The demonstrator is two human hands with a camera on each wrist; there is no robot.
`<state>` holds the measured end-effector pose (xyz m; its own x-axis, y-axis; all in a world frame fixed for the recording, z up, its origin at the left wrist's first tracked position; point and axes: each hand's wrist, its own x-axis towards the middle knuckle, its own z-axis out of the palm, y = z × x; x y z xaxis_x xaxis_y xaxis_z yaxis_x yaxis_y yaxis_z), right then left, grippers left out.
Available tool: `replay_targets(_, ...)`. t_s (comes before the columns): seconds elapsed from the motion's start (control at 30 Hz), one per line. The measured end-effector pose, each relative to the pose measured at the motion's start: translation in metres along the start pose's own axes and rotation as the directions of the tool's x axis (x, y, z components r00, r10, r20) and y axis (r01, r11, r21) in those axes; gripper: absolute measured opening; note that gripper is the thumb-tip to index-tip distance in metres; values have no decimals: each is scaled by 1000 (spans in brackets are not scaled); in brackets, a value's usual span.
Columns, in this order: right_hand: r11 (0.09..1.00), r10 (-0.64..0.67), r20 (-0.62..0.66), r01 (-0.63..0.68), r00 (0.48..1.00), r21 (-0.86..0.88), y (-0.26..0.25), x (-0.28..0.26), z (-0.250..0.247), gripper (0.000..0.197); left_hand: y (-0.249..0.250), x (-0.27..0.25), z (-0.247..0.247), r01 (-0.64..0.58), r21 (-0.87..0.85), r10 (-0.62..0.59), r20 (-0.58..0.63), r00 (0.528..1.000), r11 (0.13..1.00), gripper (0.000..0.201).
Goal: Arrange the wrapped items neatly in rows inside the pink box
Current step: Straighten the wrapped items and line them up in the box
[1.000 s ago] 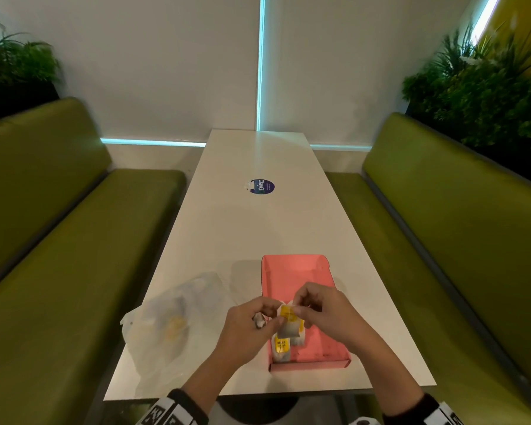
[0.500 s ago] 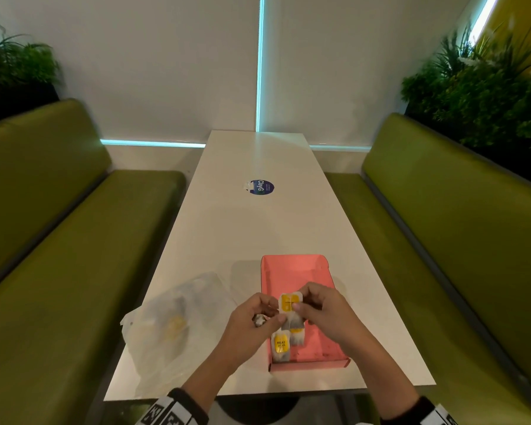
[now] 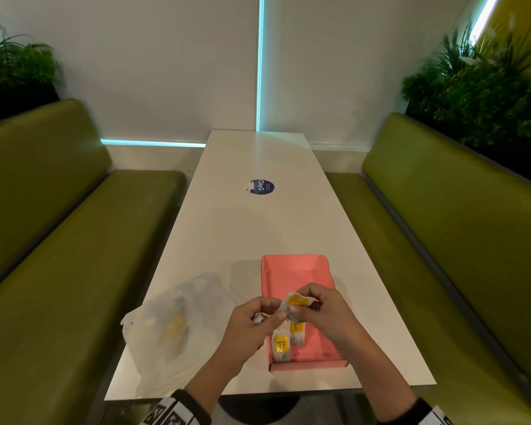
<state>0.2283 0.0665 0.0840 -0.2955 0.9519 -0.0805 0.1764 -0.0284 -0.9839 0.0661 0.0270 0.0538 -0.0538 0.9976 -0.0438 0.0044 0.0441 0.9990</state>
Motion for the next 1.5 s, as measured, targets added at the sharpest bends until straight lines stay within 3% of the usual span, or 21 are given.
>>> replay_targets(0.3,976,-11,-92,31,996,214,-2,-1,9,7,2,1,3,30,-40,-30,-17,999,999,10)
replay_targets(0.53,960,27,-82,-3,996,279,-1,1,8,8,3,1,3,-11,26,10,4,1000,1000,6)
replay_targets(0.6,968,19,-79,2,997,252,-2,1,7,8,2,2,3,-6,32,6,-8,1000,999,3)
replay_targets(0.73,986,11,-76,2,997,166,-3,2,4,7,-1,4,2,-10,29,11,-51,999,1000,18)
replay_targets(0.97,998,18,-135,-10,991,58,-7,6,0,4,-5,5,3,-26,61,29,-49,998,998,5)
replay_targets(1.07,1000,-11,-141,9,990,-14,-5,7,-2,6,-6,4,2,-16,10,17,-71,997,1000,18)
replay_targets(1.17,979,-19,-68,5,998,-203,-4,6,-6,10,-6,4,-1,-32,3,32,-46,998,999,31)
replay_targets(1.27,976,30,25,-24,999,-218,-5,5,-7,9,-7,6,0,-79,32,79,-16,997,996,16)
replay_targets(1.37,977,24,-22,-28,999,-209,-4,4,-6,10,-10,7,2,-106,68,107,-8,994,992,5)
replay_targets(1.5,944,59,16,-51,998,-326,0,2,-5,18,-15,7,3,-94,83,98,-43,994,992,7)
